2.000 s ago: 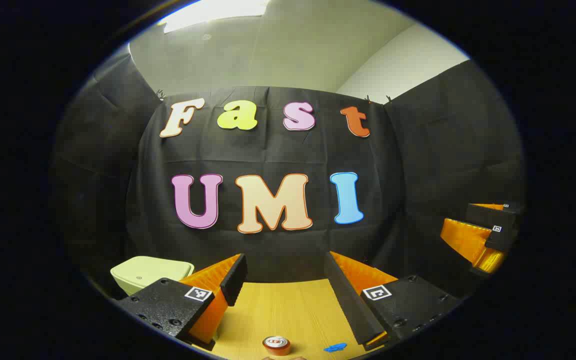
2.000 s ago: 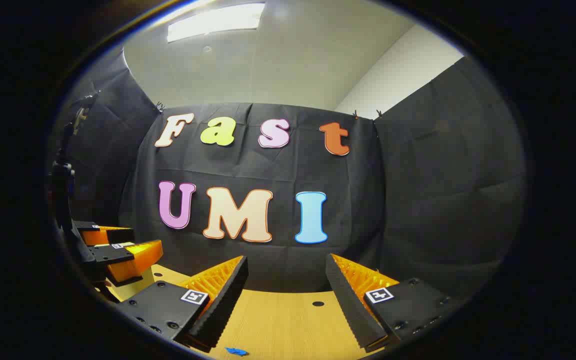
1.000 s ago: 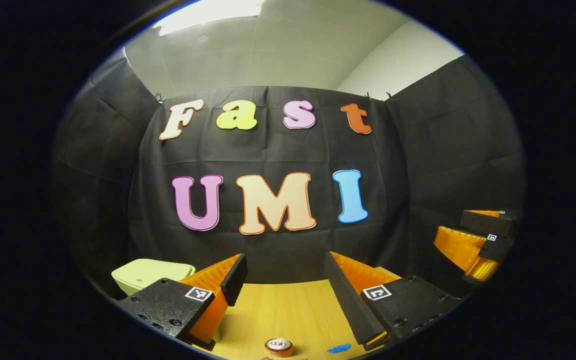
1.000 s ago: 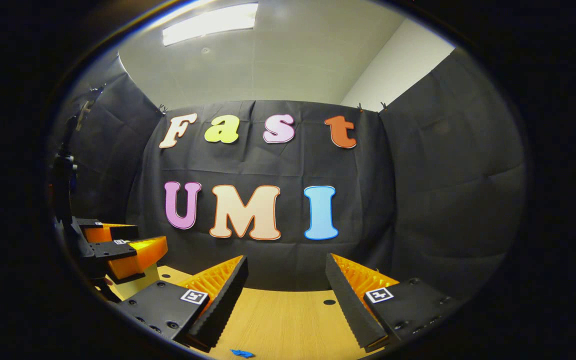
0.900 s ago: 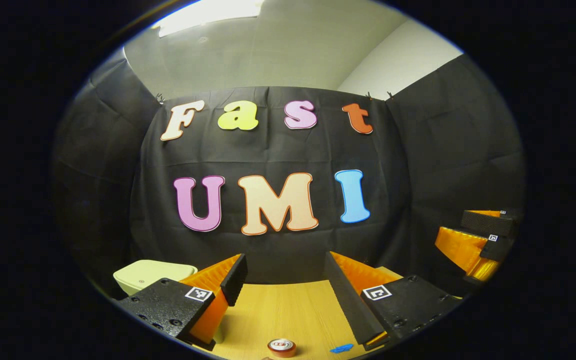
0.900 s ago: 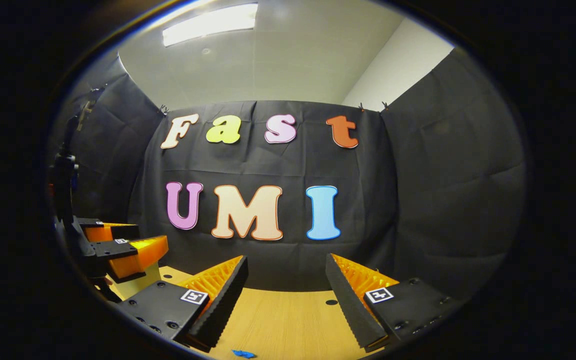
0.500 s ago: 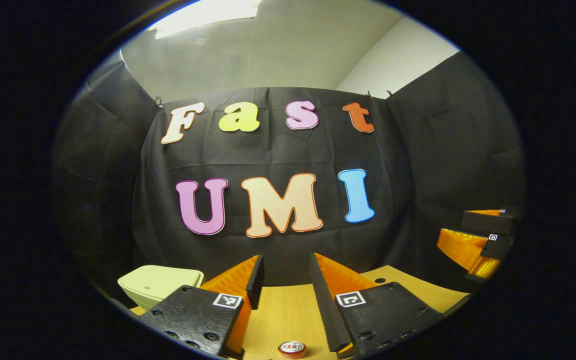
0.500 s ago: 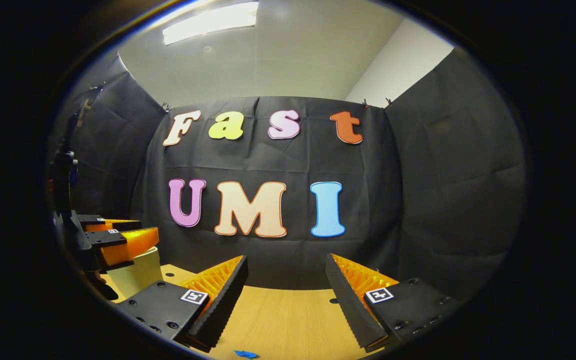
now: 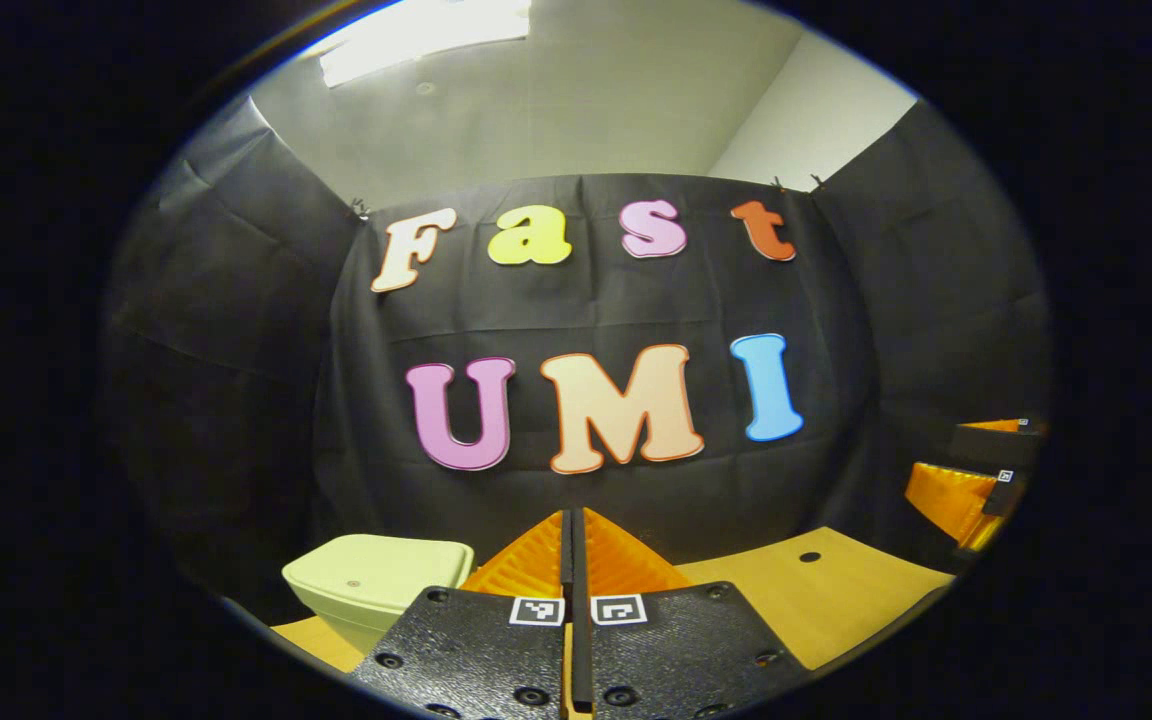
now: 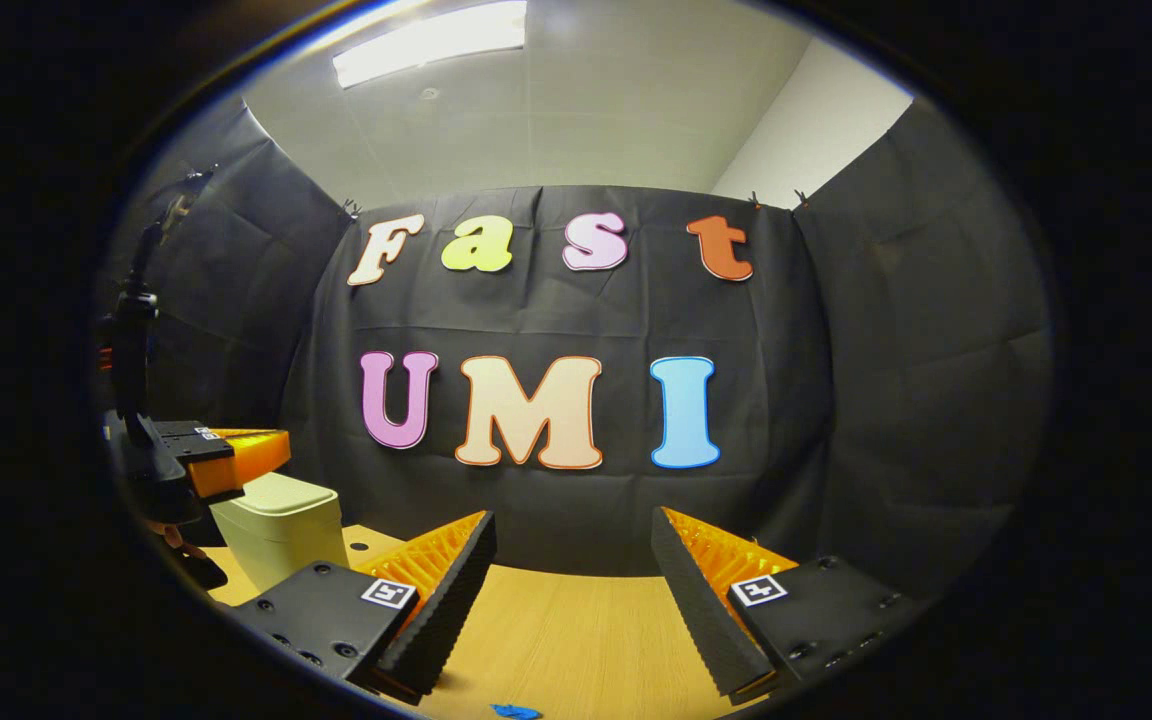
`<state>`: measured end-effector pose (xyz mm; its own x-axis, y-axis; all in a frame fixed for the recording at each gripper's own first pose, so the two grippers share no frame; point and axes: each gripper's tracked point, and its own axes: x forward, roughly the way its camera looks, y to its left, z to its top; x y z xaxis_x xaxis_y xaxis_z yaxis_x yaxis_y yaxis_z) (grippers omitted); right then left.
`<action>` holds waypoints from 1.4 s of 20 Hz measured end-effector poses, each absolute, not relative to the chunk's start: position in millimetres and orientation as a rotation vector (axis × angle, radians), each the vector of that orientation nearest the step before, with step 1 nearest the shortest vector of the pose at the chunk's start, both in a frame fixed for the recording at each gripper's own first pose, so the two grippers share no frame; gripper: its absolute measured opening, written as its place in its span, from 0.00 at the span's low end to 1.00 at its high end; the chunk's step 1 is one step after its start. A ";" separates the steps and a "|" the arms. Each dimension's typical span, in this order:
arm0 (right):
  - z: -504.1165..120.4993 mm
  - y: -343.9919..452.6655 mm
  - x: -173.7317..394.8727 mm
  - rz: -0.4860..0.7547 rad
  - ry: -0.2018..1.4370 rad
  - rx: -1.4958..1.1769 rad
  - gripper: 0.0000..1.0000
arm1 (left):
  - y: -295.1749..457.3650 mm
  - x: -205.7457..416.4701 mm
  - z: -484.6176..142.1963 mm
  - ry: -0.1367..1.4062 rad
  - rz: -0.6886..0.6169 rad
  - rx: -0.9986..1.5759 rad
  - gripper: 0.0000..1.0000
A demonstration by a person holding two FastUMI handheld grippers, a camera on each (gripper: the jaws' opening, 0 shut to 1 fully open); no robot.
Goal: Press the lid of the desktop garbage bin to open it, pick up the crumpled paper on the desktop and throw it into the bin, then pick up the pop can on the desktop and drop it into the bin, and finally close the garbage bin lid.
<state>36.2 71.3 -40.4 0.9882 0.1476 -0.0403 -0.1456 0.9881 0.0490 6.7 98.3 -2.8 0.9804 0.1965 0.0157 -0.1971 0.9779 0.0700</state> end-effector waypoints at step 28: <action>-60.0 205.5 34.5 0.146 0.076 0.044 0.98 | 289.9 -7.2 -132.5 0.185 0.391 -0.076 0.00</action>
